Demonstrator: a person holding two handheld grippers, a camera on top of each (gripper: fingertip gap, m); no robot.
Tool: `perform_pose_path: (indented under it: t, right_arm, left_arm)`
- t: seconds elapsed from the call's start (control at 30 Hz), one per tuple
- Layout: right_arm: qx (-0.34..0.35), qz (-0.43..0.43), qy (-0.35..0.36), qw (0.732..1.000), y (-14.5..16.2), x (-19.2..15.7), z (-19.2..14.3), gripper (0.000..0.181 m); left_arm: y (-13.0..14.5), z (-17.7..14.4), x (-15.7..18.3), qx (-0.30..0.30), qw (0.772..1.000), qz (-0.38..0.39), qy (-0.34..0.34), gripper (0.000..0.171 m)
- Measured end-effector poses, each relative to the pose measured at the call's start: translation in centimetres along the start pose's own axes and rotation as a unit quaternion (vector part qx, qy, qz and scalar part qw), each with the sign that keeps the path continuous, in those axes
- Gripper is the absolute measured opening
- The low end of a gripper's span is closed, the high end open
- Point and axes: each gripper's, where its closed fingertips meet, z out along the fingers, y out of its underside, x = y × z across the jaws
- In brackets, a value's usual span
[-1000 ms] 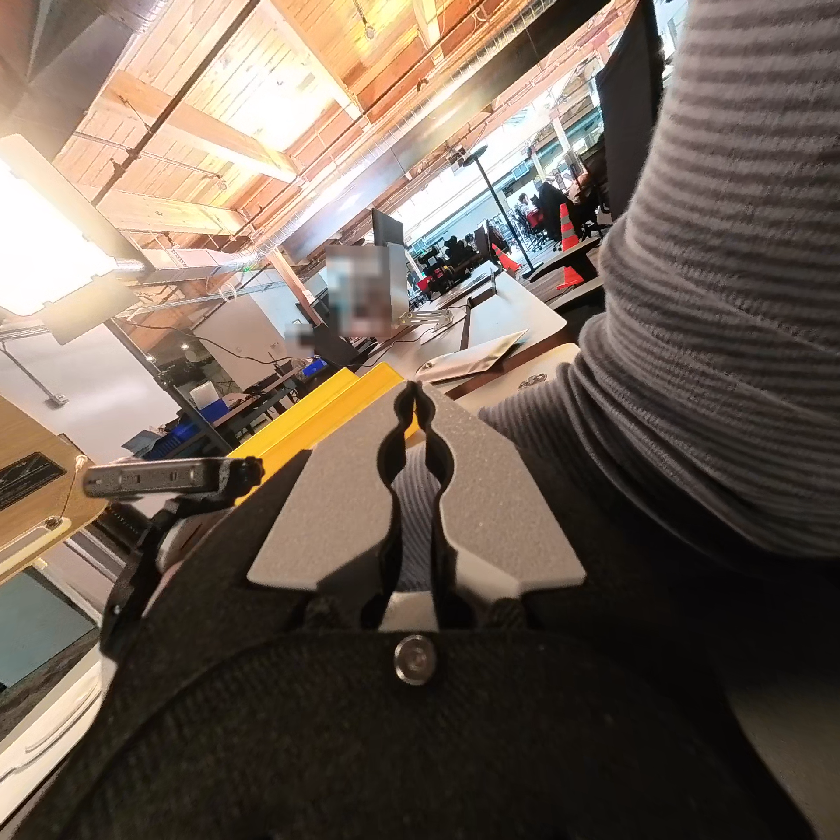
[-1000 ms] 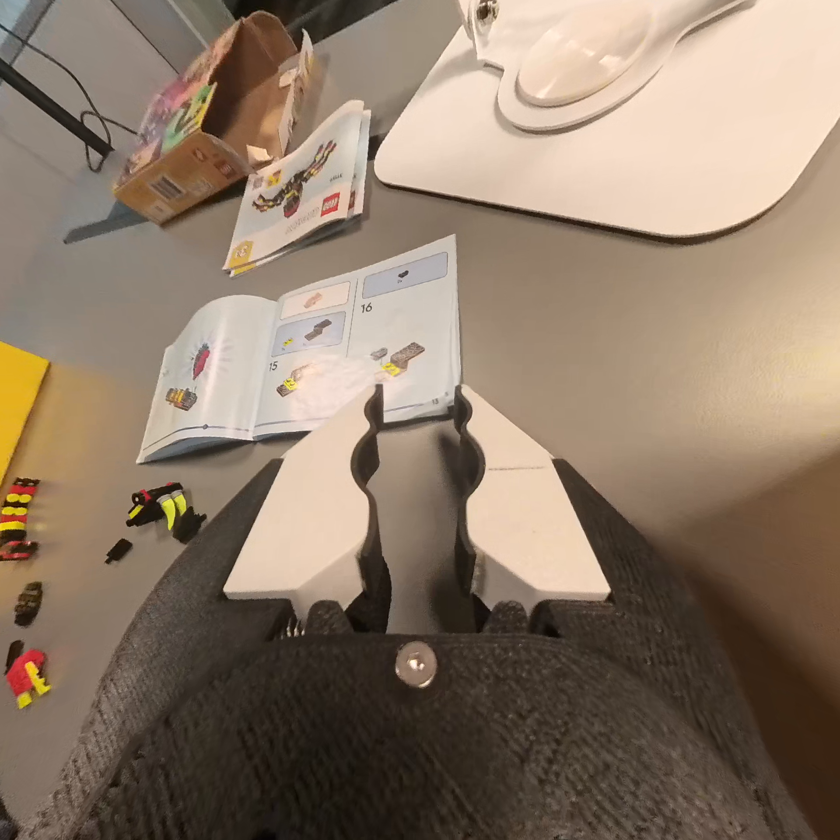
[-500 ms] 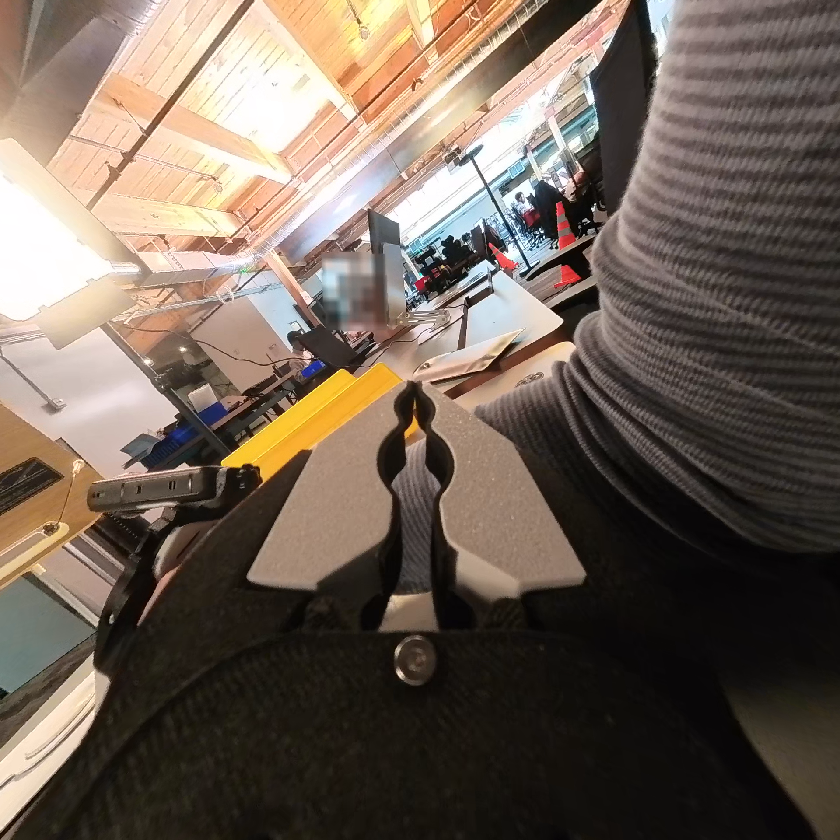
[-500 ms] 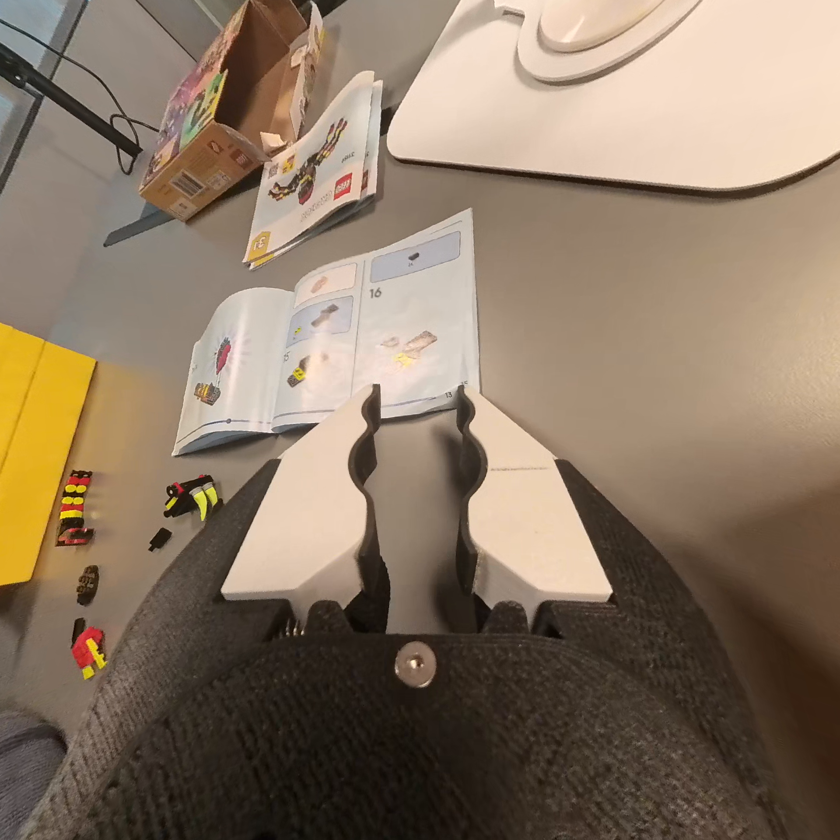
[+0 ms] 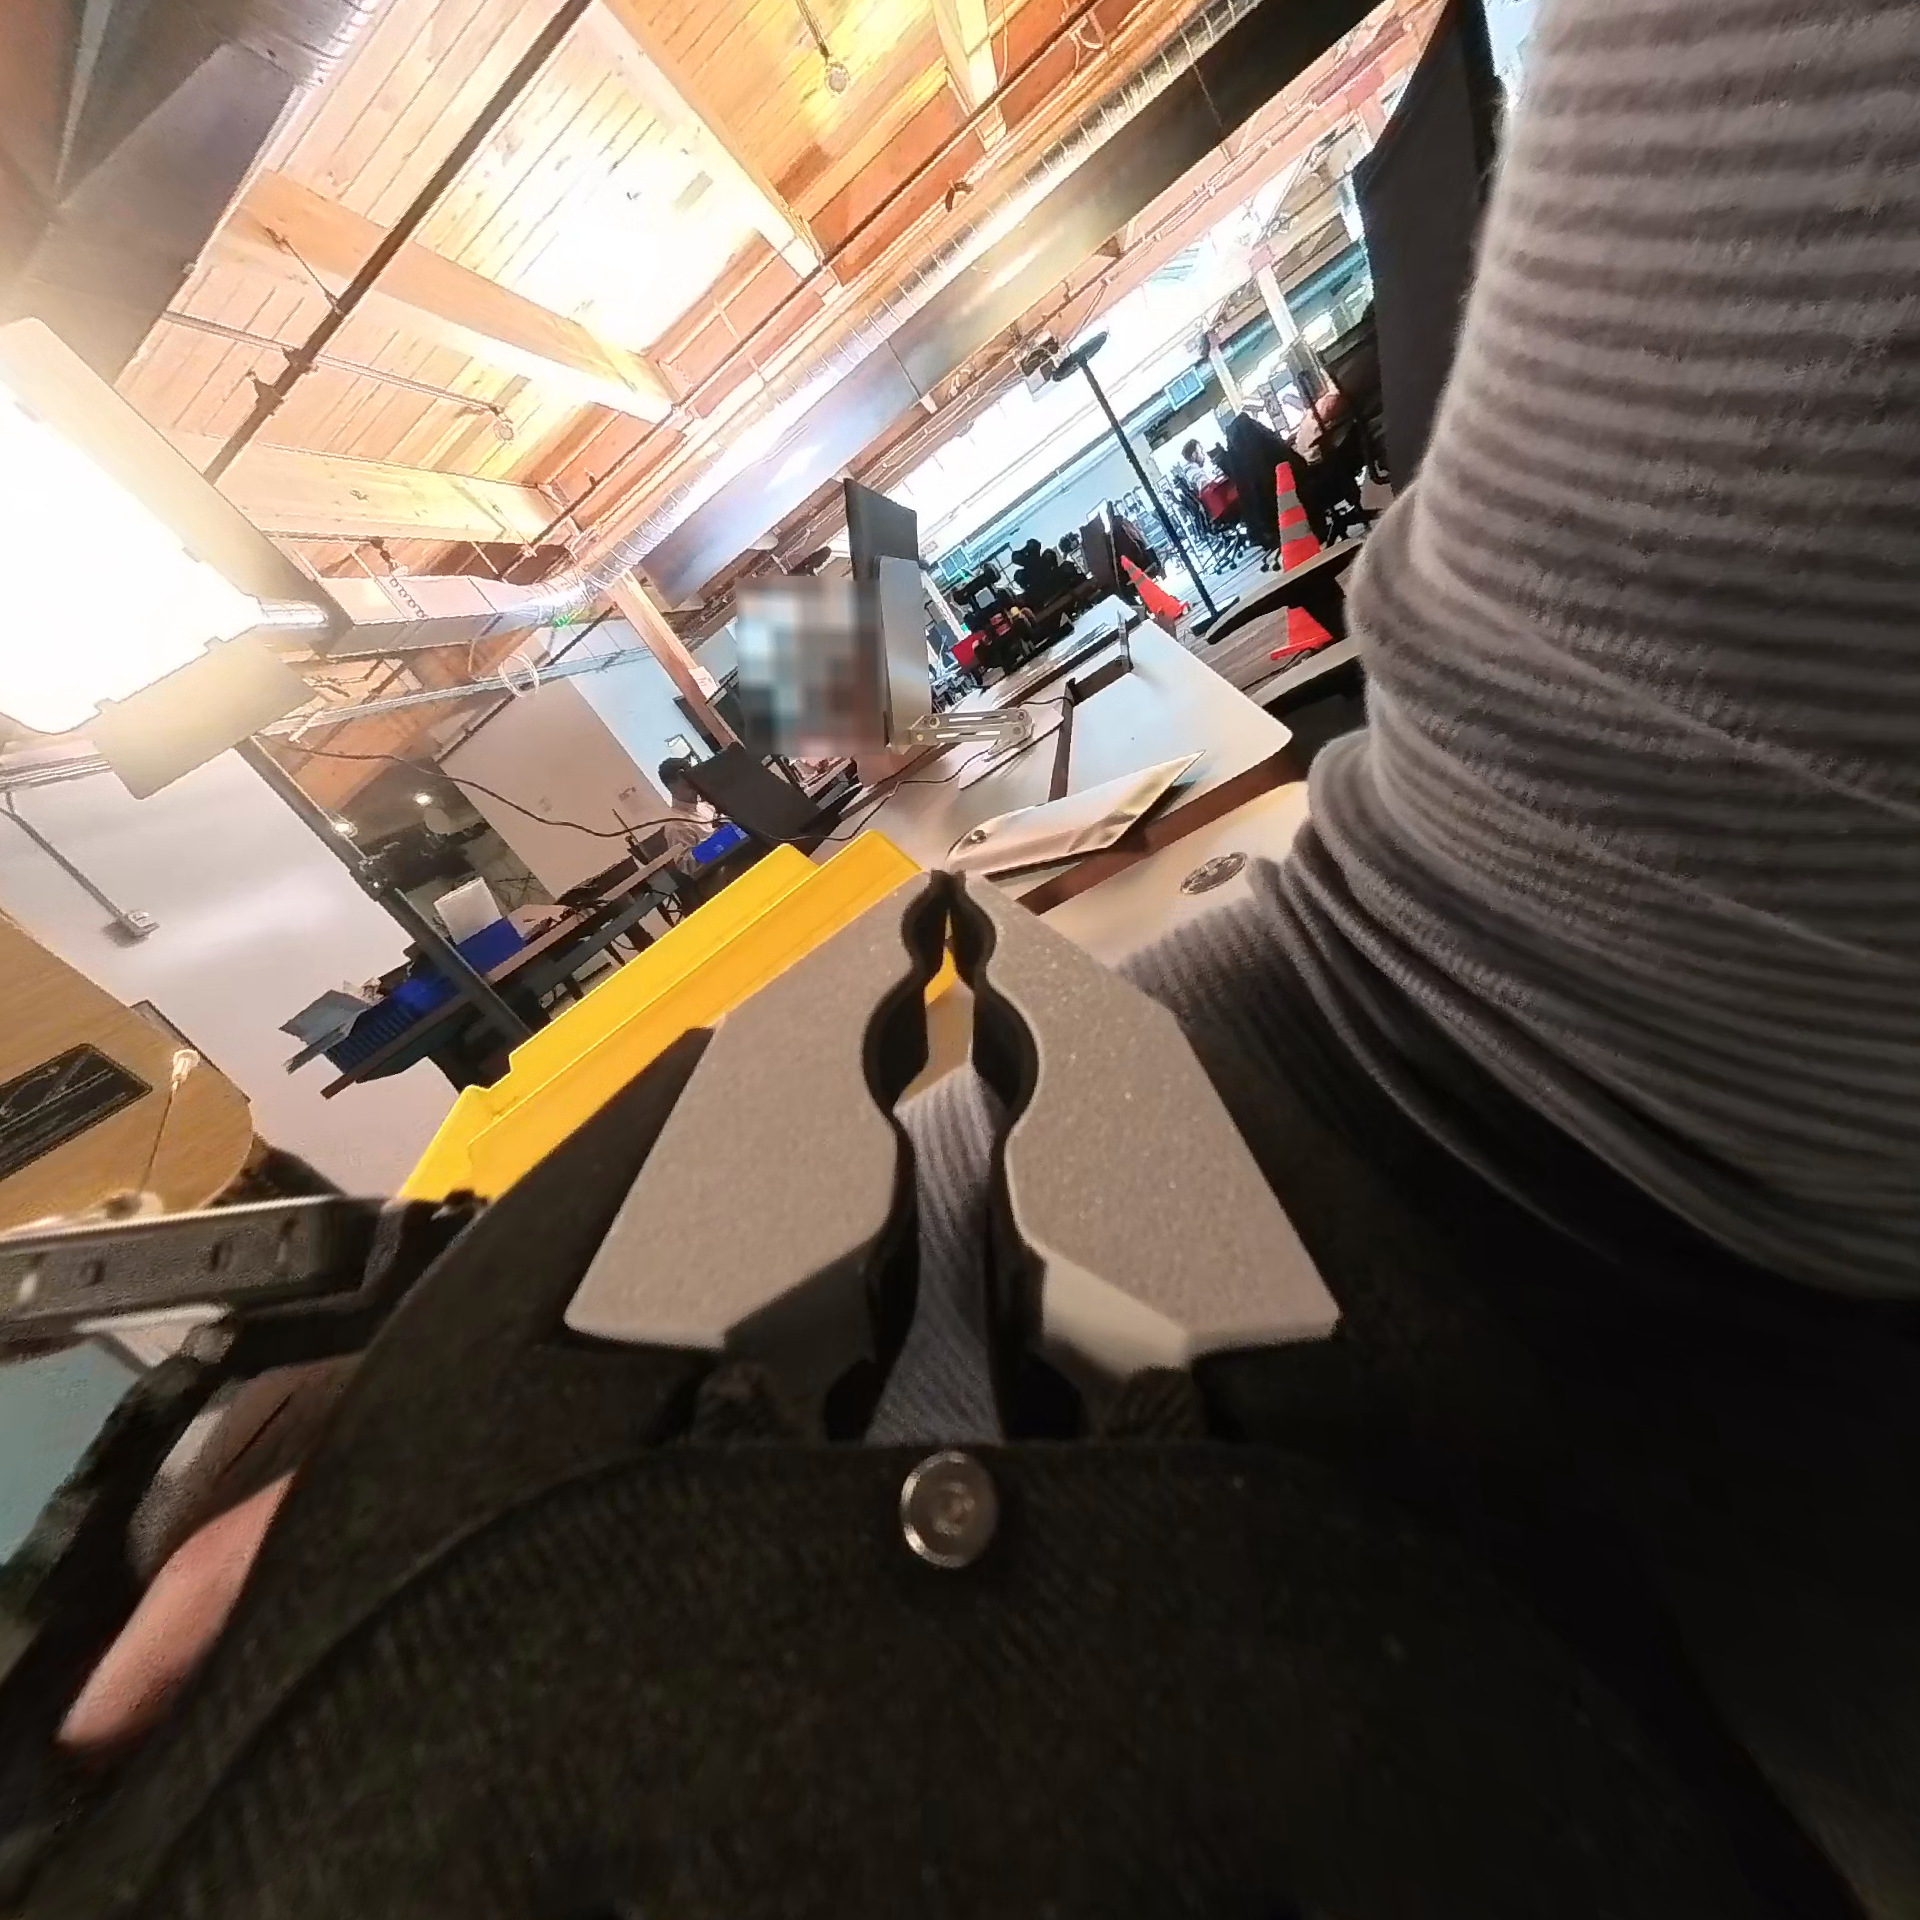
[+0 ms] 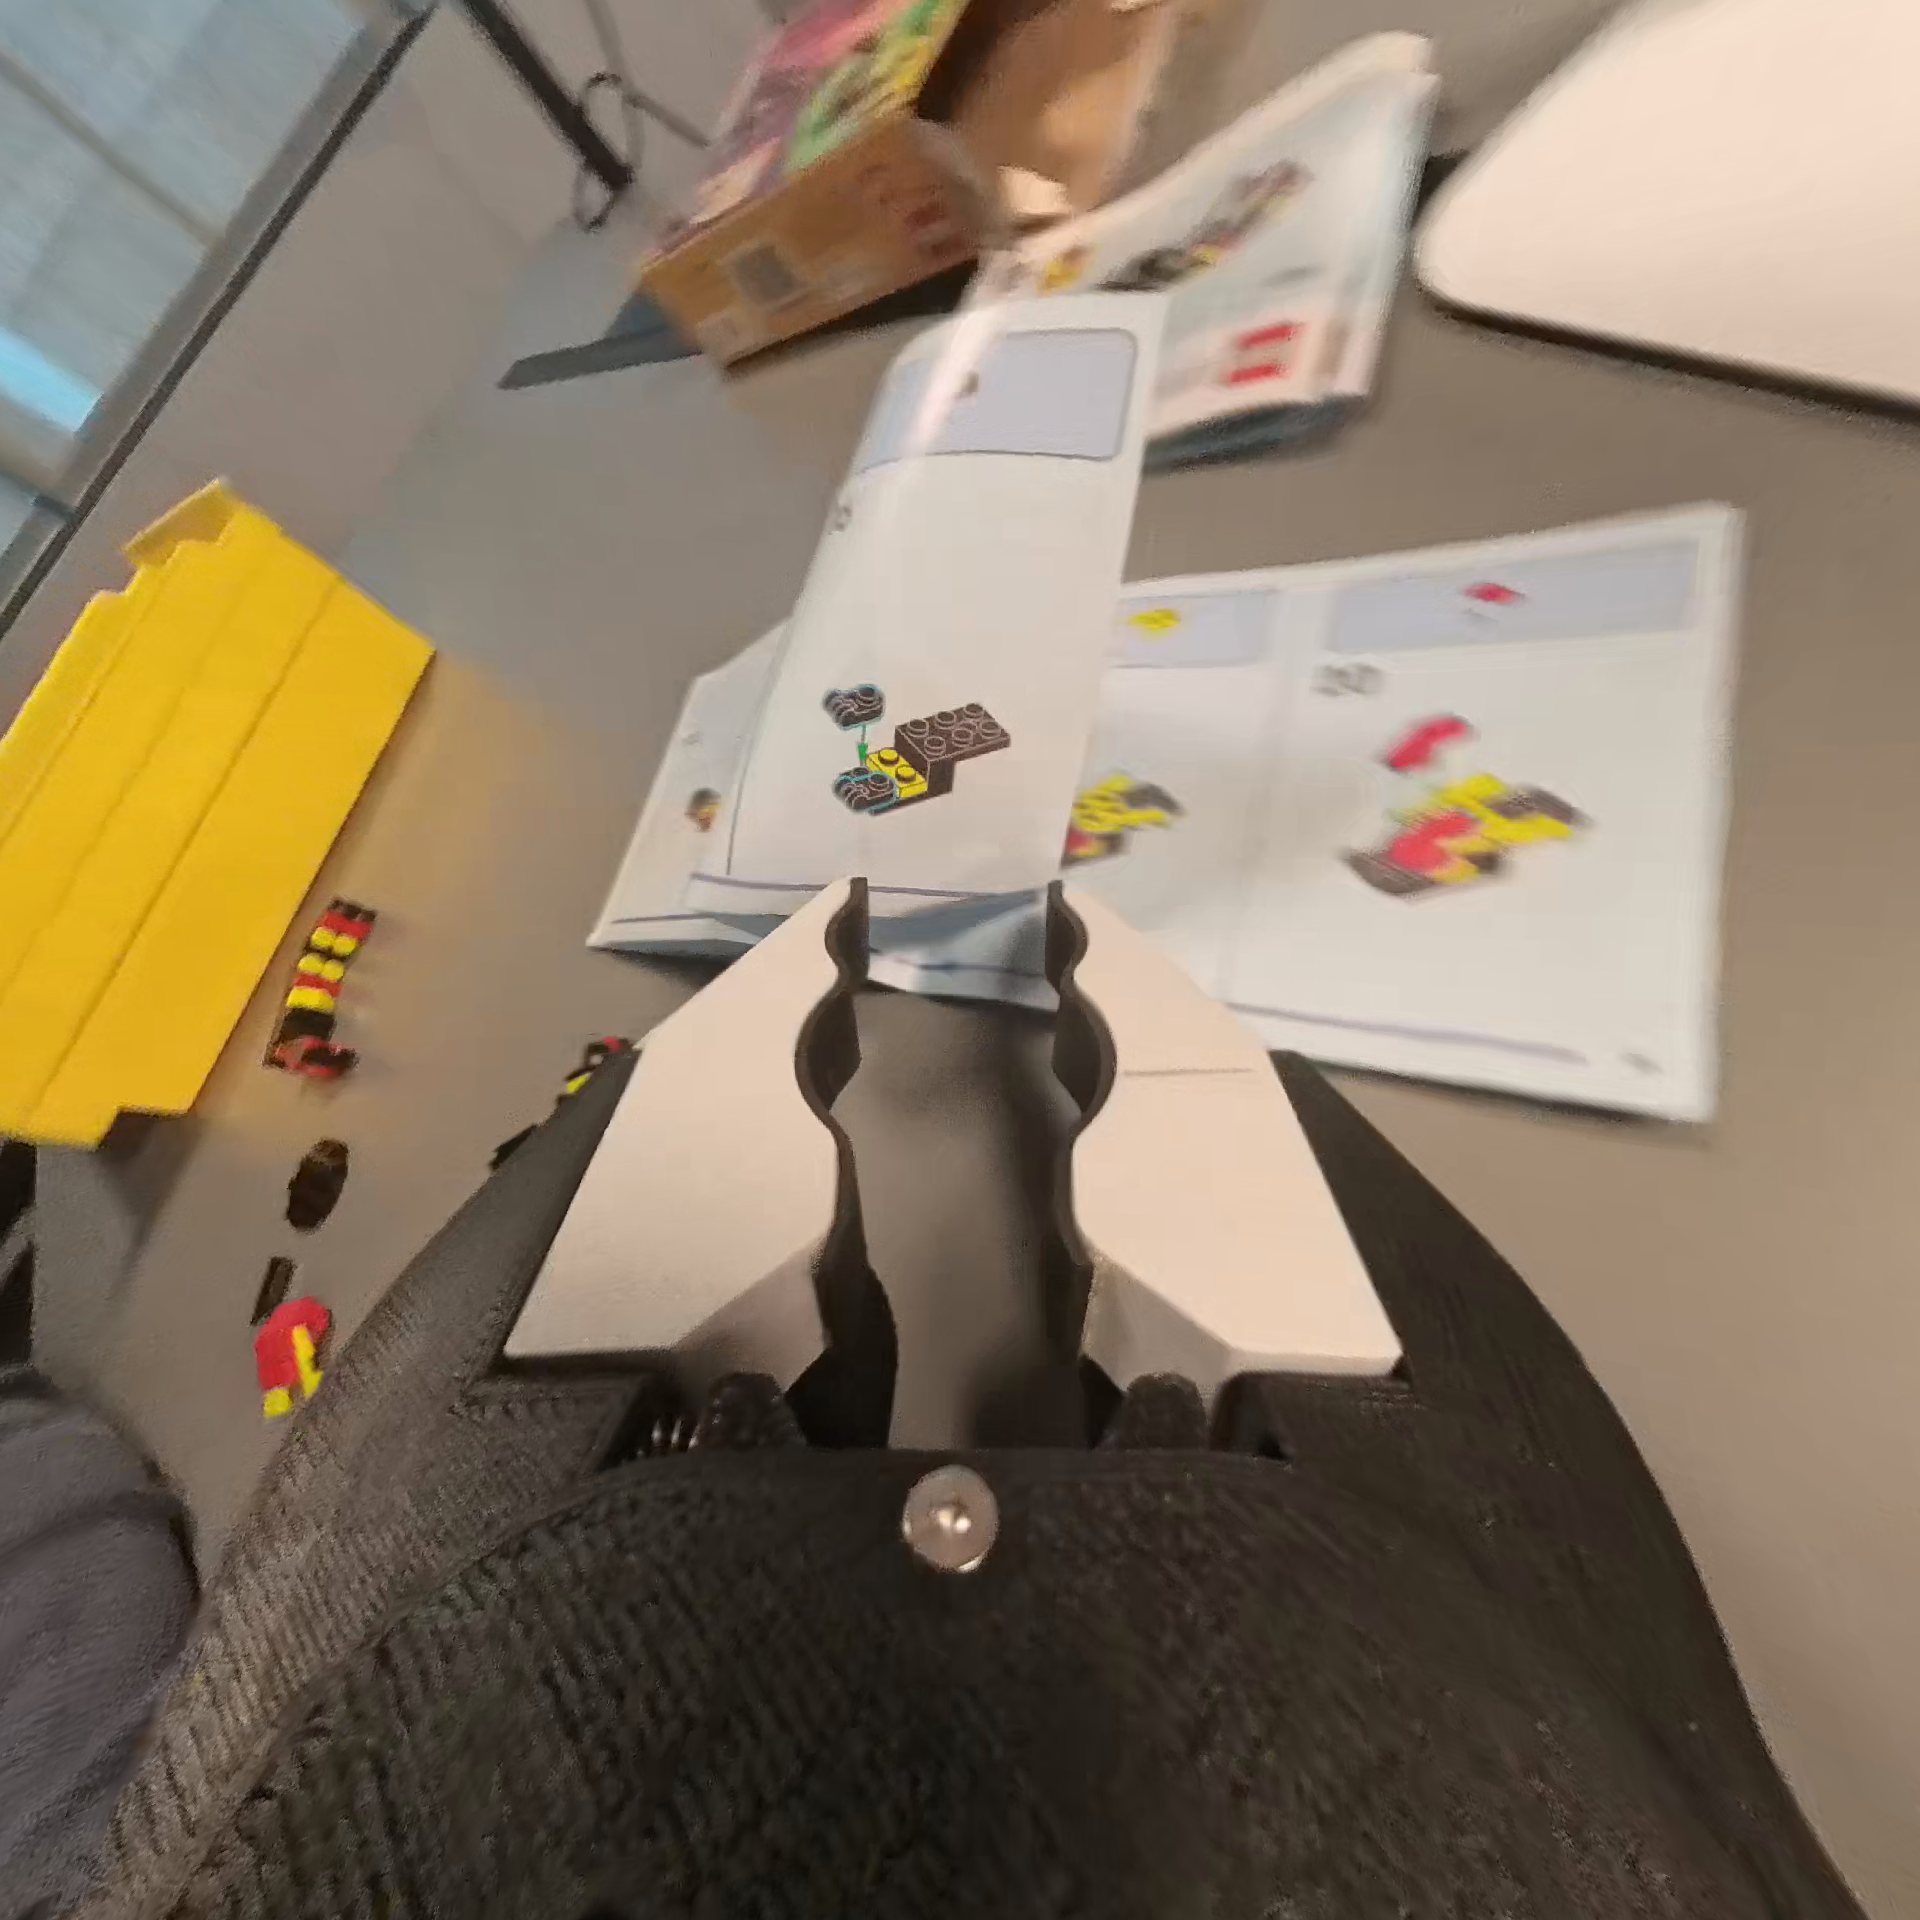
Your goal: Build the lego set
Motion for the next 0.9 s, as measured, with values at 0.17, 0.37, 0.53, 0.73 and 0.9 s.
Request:
perform_pose_path:
  t: [0.17, 0.37, 0.53, 0.73, 0.9]
  right_arm:
    - [0.001, -0.172, -0.127, 0.977, 1.1, -7.9, 1.6, 0.04]
    - [0.106, -0.306, -0.109, 0.94, -0.7, -8.1, -1.0, 0.044]
    - [0.416, -0.286, 0.311, 0.805, -8.8, 3.5, -12.7, 0.032]
    - [0.43, -0.259, 0.374, 0.78, -8.6, 5.2, -15.7, 0.022]
    - [0.403, -0.285, 0.411, 0.766, -8.4, 5.5, -15.3, 0.027]
  left_arm:
    - [-0.1, 0.0, -0.2, 0.001, 1.0, -0.001, -0.005, 0.0]
    - [-0.2, 0.0, 0.0, 0.002, 1.0, 0.003, -0.002, 0.0]
    - [-0.2, 0.0, 0.1, 0.003, 1.0, 0.01, 0.0, 0.0]
    - [-0.2, 0.0, 0.0, 0.002, 1.0, 0.007, -0.002, 0.0]
    - [-0.2, 0.1, 0.1, 0.002, 1.0, 0.011, 0.0, 0.0]
